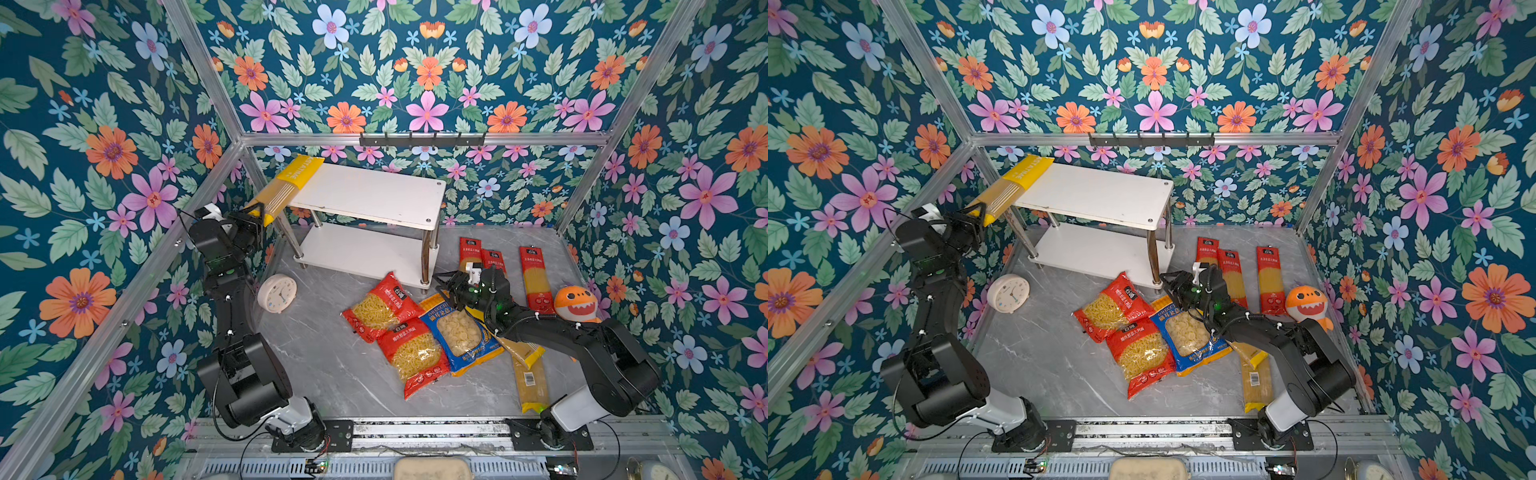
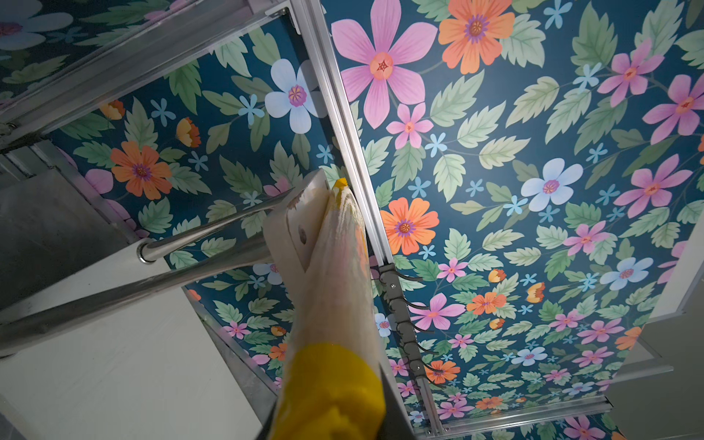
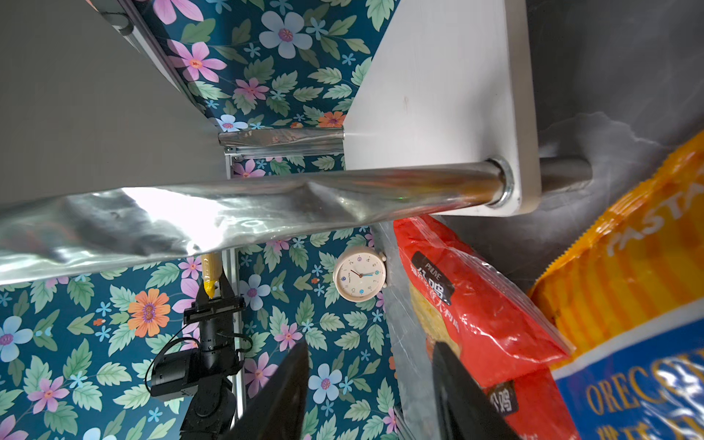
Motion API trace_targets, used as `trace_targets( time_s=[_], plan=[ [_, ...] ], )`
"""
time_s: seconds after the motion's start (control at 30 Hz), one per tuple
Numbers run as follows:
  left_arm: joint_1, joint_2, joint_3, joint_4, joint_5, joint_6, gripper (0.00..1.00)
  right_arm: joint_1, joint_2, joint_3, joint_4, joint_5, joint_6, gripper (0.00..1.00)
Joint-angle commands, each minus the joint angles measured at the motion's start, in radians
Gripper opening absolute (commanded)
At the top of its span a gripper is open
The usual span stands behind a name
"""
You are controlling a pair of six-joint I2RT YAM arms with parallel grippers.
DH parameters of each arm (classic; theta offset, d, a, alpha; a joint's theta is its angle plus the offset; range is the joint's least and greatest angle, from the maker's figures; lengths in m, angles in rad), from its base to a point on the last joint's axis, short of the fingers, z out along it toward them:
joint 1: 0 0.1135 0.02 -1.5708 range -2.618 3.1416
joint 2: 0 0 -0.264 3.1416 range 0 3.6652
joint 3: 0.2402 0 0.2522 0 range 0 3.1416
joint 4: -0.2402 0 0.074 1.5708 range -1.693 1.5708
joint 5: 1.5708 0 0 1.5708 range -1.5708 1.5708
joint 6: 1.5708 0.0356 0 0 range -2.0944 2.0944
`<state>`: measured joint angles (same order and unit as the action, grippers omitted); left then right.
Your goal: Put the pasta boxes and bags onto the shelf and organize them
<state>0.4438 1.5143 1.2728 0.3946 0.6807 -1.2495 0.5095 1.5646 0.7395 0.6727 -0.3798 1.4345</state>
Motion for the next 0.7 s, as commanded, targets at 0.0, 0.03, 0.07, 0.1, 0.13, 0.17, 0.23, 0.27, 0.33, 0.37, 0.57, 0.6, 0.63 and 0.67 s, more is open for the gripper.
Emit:
trace_targets(
  time_s=[0.0,0.03,0.07,0.1,0.13,0.17,0.23,0.27,0.33,0.37,0.57,0.6,0.63,0.67],
  plan=[
    [-0.006,0.022,0.025,0.056,-0.02,0.019,0.0,0.001,0.015,0.003,0.088,-0.024,0.039,0.53],
    [-0.006,0.031,0.035,0.052,-0.025,0.023,0.0,0.001,0.018,0.0,0.094,-0.024,0.042,0.53],
    [-0.008,0.041,0.044,0.048,-0.025,0.024,0.01,0.0,0.02,-0.002,0.096,-0.024,0.045,0.53],
    [-0.011,0.052,0.051,0.049,-0.024,0.024,0.02,0.0,0.021,-0.004,0.1,-0.025,0.049,0.53],
    [-0.017,0.064,0.06,0.046,-0.021,0.025,0.04,0.0,0.024,-0.006,0.106,-0.025,0.051,0.53],
    [-0.021,0.072,0.065,0.046,-0.02,0.027,0.05,0.0,0.025,-0.008,0.112,-0.026,0.053,0.53],
    [-0.031,0.078,0.064,0.046,-0.021,0.03,0.07,0.001,0.029,-0.009,0.118,-0.025,0.056,0.53],
    [-0.036,0.078,0.061,0.049,-0.024,0.032,0.08,0.0,0.029,-0.009,0.121,-0.025,0.057,0.53],
    [-0.049,0.081,0.056,0.051,-0.026,0.032,0.12,0.0,0.031,-0.012,0.123,-0.022,0.06,0.53],
    [-0.057,0.084,0.054,0.053,-0.025,0.032,0.12,0.0,0.033,-0.015,0.124,-0.022,0.06,0.53],
    [-0.045,0.05,0.021,0.043,-0.033,0.04,0.43,0.0,0.036,-0.029,0.143,-0.025,0.067,0.52],
    [-0.04,0.046,0.018,0.037,-0.032,0.042,0.5,0.001,0.035,-0.033,0.146,-0.024,0.067,0.52],
    [-0.034,0.037,0.013,0.035,-0.028,0.042,0.59,0.0,0.035,-0.037,0.149,-0.022,0.067,0.52],
    [-0.025,0.029,0.004,0.03,-0.023,0.042,0.67,0.0,0.037,-0.041,0.152,-0.021,0.067,0.53]
  ],
)
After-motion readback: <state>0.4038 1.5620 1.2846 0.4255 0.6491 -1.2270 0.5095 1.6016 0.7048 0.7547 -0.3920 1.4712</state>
